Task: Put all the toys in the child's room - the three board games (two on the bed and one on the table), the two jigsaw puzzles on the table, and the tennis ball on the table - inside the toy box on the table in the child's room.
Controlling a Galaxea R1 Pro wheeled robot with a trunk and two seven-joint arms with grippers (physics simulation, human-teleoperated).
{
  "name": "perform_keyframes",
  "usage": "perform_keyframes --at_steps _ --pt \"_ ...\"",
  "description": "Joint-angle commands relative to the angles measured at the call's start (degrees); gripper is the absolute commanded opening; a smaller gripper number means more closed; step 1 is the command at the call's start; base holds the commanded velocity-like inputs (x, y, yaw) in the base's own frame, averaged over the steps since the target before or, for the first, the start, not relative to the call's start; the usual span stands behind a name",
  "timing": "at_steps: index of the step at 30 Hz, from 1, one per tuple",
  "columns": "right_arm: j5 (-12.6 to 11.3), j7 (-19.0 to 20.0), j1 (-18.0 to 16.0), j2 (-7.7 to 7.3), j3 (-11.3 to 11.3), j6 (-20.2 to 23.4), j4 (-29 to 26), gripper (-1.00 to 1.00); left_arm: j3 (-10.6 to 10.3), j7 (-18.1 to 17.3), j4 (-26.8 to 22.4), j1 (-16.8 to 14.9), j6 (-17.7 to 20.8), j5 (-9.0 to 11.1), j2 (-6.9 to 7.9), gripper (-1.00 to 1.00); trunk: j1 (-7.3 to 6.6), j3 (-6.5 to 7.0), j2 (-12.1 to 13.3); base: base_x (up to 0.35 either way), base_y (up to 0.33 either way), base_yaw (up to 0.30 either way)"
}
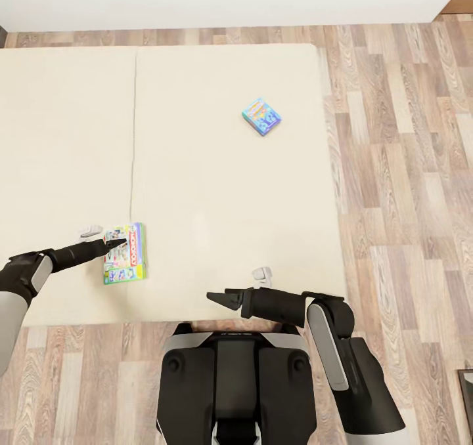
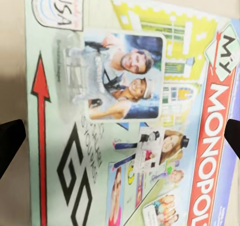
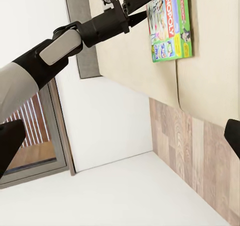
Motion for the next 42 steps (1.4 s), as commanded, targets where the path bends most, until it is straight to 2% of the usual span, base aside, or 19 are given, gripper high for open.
perform_keyframes --at_steps 1,9,23,42 --pt "0.2 0.26 -0.02 0.05 -0.03 0.22 -0.04 1.0 0.3 -0.26 -0.01 -0.03 0.55 0.04 -0.02 1.0 0.04 -0.06 -0.09 0.0 -0.096 0.0" --pt "0.2 0.28 0.03 0.03 1.05 0.14 -0.03 1.0 0.27 -0.34 -0.01 -0.03 0.56 0.04 -0.02 1.0 0.04 -0.06 -0.09 0.0 -0.139 0.0" --pt "0.2 0.28 -0.03 0.03 1.09 0.1 -0.02 1.0 0.36 -0.38 -0.01 -0.03 0.61 0.04 -0.02 1.0 0.04 -0.06 -0.09 0.0 -0.072 0.0" --pt "0.21 0.28 -0.02 0.03 1.09 0.1 -0.02 1.0 0.27 -0.38 -0.01 -0.03 0.6 0.04 -0.11 1.0 0.04 -0.06 -0.09 0.0 -0.161 0.0"
